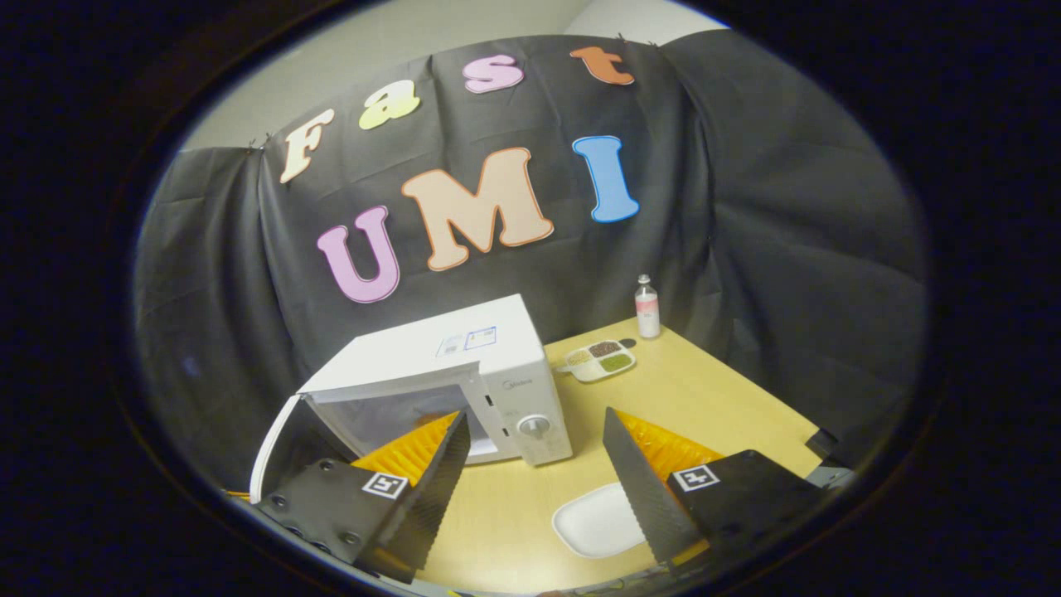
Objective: Open the microwave oven with the left hand, put the food in, and close the microwave oven.
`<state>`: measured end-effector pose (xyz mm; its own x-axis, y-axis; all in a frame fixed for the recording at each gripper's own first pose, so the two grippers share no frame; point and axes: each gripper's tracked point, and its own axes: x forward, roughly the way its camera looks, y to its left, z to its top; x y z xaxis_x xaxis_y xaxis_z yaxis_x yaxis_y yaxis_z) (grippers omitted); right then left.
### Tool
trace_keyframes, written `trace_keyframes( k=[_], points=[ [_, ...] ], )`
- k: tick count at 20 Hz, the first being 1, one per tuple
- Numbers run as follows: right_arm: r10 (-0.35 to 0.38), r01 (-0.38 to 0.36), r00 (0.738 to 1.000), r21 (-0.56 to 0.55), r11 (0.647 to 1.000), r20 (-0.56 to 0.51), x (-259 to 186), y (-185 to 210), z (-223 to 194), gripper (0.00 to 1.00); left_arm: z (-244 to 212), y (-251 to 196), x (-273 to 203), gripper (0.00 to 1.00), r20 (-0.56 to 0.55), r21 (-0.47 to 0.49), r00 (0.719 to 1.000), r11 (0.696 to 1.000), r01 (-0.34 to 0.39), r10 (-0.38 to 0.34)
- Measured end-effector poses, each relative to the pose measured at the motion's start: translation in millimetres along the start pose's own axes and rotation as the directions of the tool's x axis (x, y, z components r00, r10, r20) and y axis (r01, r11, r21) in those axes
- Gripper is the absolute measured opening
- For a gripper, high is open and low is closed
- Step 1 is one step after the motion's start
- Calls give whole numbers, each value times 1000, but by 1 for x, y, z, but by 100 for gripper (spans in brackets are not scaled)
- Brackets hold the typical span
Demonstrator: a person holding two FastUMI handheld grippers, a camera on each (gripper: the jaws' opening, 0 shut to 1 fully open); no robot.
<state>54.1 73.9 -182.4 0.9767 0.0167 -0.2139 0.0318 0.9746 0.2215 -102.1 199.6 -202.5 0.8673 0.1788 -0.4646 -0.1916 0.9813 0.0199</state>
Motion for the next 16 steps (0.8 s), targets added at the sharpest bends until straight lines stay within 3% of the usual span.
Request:
trace_keyframes(
  k=[4, 10, 11, 16],
  points=[
    [-24, 24, 1000, -4, 1000, -13, -1, -19, 3, 91, 12, -30, 15, 1, -5, 31, 999, 999, 41, -41],
    [-86, 86, 996, -28, 996, -27, 0, -56, 8, 91, 28, -75, 45, 1, -18, 5, 993, 993, 114, -114],
    [-93, 93, 995, -27, 995, -25, -1, -60, 11, 99, 31, -81, 50, 1, -15, 12, 993, 993, 117, -117],
    [-129, 129, 992, -37, 991, -12, -4, -88, 17, 99, 45, -115, 72, 1, -6, 56, 988, 987, 152, -152]
  ],
)
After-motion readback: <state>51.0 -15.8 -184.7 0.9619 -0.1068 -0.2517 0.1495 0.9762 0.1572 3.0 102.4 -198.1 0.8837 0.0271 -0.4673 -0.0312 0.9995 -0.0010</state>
